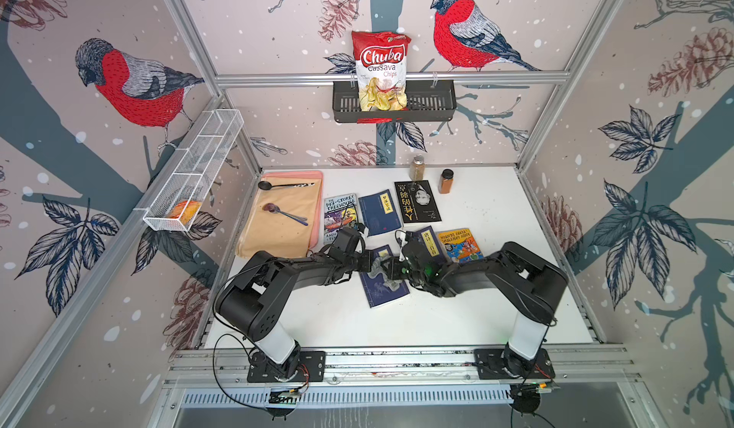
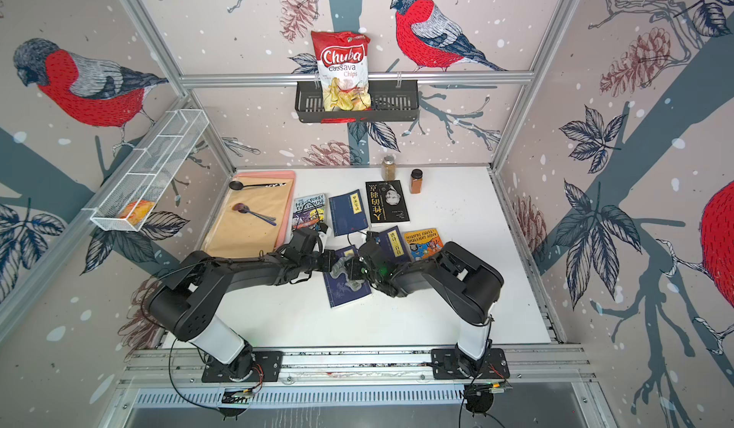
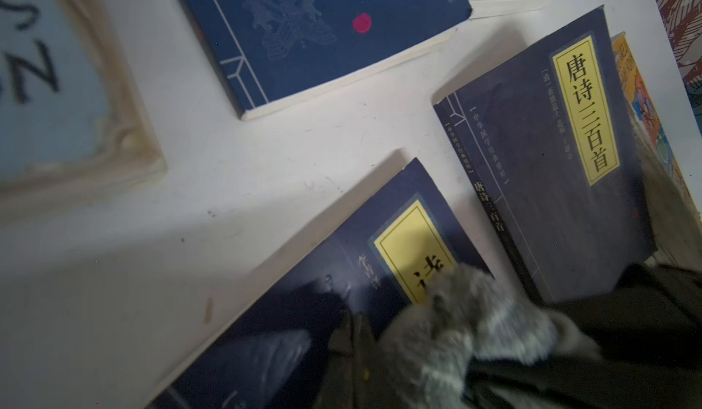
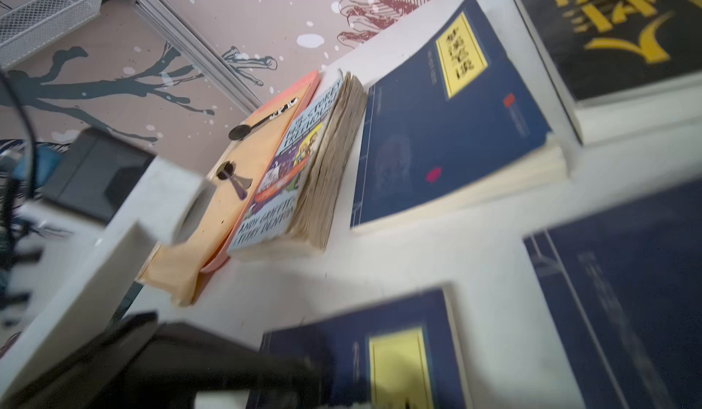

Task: Wipe the cover of the book
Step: Wipe the dirt from the cover of the book.

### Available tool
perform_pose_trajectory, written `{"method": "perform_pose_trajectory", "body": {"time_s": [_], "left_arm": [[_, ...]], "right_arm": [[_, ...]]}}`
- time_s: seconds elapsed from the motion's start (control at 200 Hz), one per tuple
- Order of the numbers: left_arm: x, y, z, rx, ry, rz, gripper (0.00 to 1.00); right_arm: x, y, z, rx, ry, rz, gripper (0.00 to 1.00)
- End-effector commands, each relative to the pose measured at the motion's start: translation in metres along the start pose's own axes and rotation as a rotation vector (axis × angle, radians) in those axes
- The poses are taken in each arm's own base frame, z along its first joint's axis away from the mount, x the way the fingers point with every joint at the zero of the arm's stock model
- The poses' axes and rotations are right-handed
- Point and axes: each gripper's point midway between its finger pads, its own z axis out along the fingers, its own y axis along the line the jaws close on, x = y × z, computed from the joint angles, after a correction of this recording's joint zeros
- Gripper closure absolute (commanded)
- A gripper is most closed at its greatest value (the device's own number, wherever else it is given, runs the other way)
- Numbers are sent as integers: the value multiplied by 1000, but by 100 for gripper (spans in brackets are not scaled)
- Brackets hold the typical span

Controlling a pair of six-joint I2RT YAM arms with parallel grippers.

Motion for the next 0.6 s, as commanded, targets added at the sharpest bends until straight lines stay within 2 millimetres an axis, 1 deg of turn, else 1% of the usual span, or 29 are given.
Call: {"method": "perform_pose_trajectory", "body": {"time_s": [0.0,0.055,0.1,0.21,0.28,0.34,0.39,0.435,0.52,0.55,0.595], "left_arm": [[56,37,-5,-162,205,-56,100],[55,37,-6,-161,200,-56,100],[54,37,-7,-161,196,-55,100],[53,37,-7,-162,199,-52,100],[53,37,-6,-163,201,-49,100],[54,38,-6,-165,204,-51,100],[55,38,-5,-164,205,-53,100],[57,39,-4,-165,209,-55,100],[58,40,-5,-169,211,-57,100],[59,40,-5,-170,210,-59,100],[59,40,-7,-169,206,-64,100]], "right_arm": [[52,-62,1,258,234,-53,97],[56,-57,-3,249,240,-63,97],[65,-55,-12,245,250,-73,97],[100,-49,-43,245,288,-93,96],[122,-36,-59,215,311,-95,96],[134,-24,-64,180,324,-90,95],[135,-15,-60,152,320,-90,95],[131,-10,-51,136,313,-90,95],[119,-8,-24,143,305,-102,96],[110,-6,-13,142,283,-104,96],[101,-9,1,146,270,-92,97]]}}
